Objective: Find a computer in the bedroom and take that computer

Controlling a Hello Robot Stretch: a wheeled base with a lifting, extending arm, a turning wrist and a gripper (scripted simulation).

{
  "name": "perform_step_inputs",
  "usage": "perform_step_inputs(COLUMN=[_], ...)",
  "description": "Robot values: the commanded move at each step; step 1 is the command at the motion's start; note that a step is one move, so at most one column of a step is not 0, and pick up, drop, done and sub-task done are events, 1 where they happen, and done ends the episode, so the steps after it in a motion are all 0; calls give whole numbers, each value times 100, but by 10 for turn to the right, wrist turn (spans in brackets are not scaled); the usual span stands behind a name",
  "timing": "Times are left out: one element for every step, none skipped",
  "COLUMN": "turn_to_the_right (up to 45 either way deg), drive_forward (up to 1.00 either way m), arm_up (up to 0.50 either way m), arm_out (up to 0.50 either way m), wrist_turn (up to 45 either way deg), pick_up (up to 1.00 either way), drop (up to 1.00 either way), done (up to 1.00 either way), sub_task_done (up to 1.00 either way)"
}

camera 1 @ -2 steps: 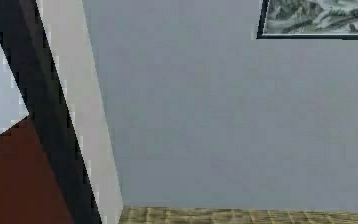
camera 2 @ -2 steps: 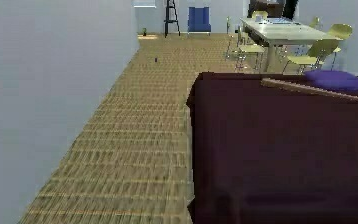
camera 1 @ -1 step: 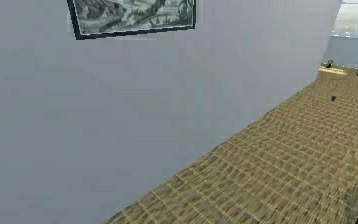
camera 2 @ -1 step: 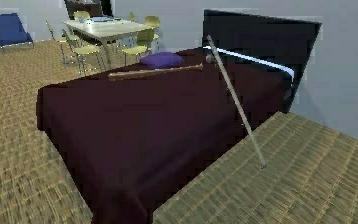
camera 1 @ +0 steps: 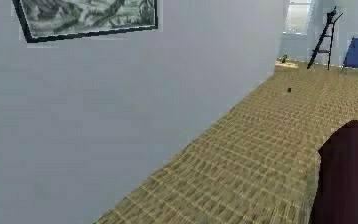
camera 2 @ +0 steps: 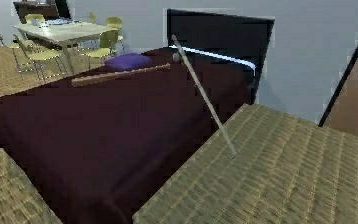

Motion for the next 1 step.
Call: perform_step_inputs(turn_to_the_right=[0], drive_forward=[70], arm_up=[0], arm_out=[0], wrist_turn=[0], pick_up=[0], drop=[0], done=[0], sub_task_done=[0])
